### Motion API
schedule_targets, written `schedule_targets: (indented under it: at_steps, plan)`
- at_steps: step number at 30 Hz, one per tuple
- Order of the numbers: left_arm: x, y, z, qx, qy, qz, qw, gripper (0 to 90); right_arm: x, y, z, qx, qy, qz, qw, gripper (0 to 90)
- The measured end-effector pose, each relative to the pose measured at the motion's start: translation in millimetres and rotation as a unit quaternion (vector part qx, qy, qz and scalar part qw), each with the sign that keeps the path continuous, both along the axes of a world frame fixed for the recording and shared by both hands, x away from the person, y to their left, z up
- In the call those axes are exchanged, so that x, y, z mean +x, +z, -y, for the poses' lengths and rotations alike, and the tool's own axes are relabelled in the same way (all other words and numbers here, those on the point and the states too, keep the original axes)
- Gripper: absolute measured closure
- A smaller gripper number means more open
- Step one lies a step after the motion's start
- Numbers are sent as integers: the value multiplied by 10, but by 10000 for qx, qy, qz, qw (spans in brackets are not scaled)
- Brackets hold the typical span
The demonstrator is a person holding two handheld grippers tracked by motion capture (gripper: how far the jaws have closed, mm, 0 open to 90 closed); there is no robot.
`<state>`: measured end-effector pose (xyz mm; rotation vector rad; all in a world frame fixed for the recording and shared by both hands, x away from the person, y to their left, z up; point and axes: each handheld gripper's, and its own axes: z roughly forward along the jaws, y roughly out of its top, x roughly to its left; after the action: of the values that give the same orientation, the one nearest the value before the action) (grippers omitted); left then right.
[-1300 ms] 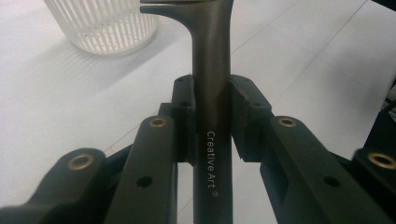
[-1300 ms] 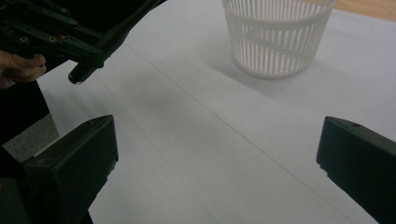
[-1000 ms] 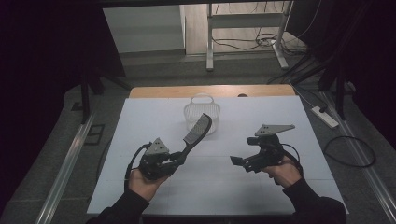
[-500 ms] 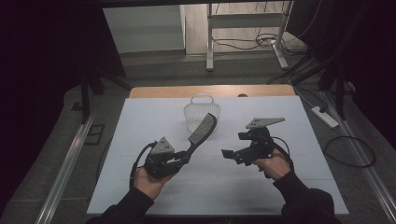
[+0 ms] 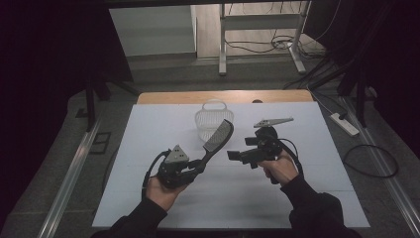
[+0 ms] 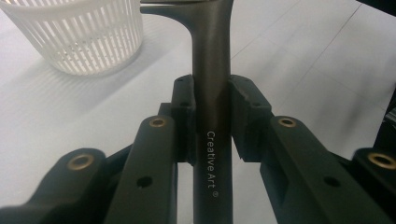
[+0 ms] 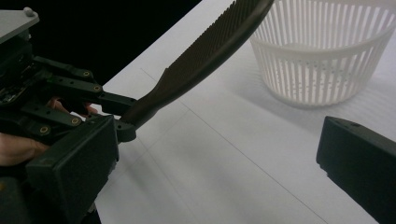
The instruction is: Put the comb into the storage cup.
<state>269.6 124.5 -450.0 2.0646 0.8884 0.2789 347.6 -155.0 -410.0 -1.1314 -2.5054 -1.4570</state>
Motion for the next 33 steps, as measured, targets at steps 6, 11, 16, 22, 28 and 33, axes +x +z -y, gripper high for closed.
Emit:
schedule_targets:
  at_steps: [6,11,16,22,28,33]
  plan:
    - [1,2,31,-3,-38,27,10000,724,73,6,-90,25,17,-180,9998,0]
    - [-6,2,53,21,-62,72,10000,724,134,-1,-161,20,24,-324,9995,0]
    - [-7,-2,60,16,-64,71,10000,724,179,-11,-204,81,28,-432,9990,0]
    - [-4,-8,82,15,-68,70,10000,724,243,-17,-227,212,18,-577,9981,0]
    - [-5,-11,114,10,-88,93,9999,724,304,-36,-221,353,-15,-790,9962,0]
    - [-7,-18,127,47,-119,87,9999,724,324,-52,-214,303,-39,-849,9959,0]
